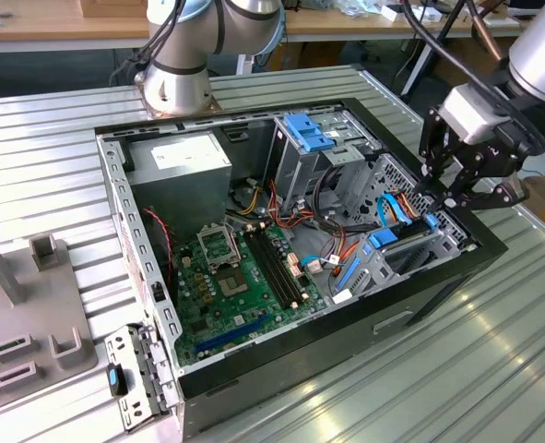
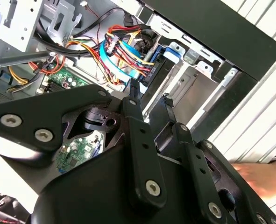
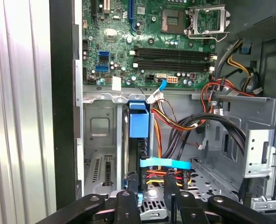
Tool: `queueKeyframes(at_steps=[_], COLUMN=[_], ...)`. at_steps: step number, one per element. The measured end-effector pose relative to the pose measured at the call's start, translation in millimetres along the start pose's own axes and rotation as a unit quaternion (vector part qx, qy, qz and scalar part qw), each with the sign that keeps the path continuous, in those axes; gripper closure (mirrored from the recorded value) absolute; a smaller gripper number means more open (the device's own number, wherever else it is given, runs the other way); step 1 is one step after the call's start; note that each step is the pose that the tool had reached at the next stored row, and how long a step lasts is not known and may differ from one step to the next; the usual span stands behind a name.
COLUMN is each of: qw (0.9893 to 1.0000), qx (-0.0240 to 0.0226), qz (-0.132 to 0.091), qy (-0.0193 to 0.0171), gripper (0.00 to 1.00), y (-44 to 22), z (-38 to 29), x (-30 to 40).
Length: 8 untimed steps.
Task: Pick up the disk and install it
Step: 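Insert the second disk wire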
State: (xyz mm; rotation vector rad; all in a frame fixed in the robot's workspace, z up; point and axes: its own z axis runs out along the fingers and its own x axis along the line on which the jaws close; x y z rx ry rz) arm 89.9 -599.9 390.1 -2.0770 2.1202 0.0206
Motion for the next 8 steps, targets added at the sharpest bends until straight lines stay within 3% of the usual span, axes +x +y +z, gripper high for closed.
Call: queueKeyframes(at_steps=[2, 8], qw=[1.0000, 1.0000], qx=[0.0002, 0.0005], qz=[0.000, 0.000], qy=[0.0000, 0.0000], gripper=[0.64, 0.64], y=[-0.4, -0.5], z=[-4.1, -4.2], x=[-0.5, -0.6])
